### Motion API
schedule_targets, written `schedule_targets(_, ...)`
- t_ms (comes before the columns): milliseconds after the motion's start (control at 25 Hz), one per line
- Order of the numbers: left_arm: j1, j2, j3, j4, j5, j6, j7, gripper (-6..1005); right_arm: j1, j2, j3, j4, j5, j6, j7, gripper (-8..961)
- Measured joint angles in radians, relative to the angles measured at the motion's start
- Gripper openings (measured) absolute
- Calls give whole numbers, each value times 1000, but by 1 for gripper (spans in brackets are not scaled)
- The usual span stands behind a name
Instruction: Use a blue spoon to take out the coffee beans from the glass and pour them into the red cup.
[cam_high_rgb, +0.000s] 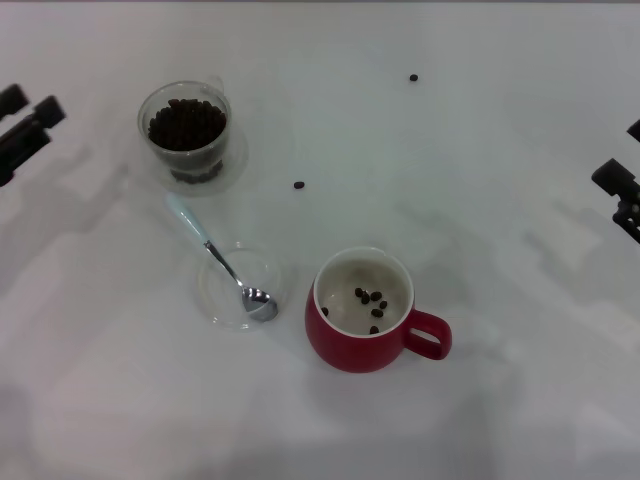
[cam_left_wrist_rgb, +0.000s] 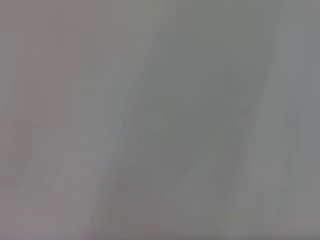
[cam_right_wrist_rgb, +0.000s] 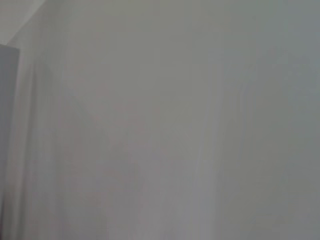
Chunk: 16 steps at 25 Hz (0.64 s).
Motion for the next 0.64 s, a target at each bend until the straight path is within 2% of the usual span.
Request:
schedule_targets(200,52,-28,0,1,-114,-30,173,609,-34,1,39,-26,14,0,-11,583)
schedule_targets(280,69,-33,-1,11,-151,-36,230,609,-49,2,60,-44,14,0,-29,583)
schedule_targets(640,83,-34,-6,63,-177,-104,322,609,-50,2,96,-70,15,-5,-58,583)
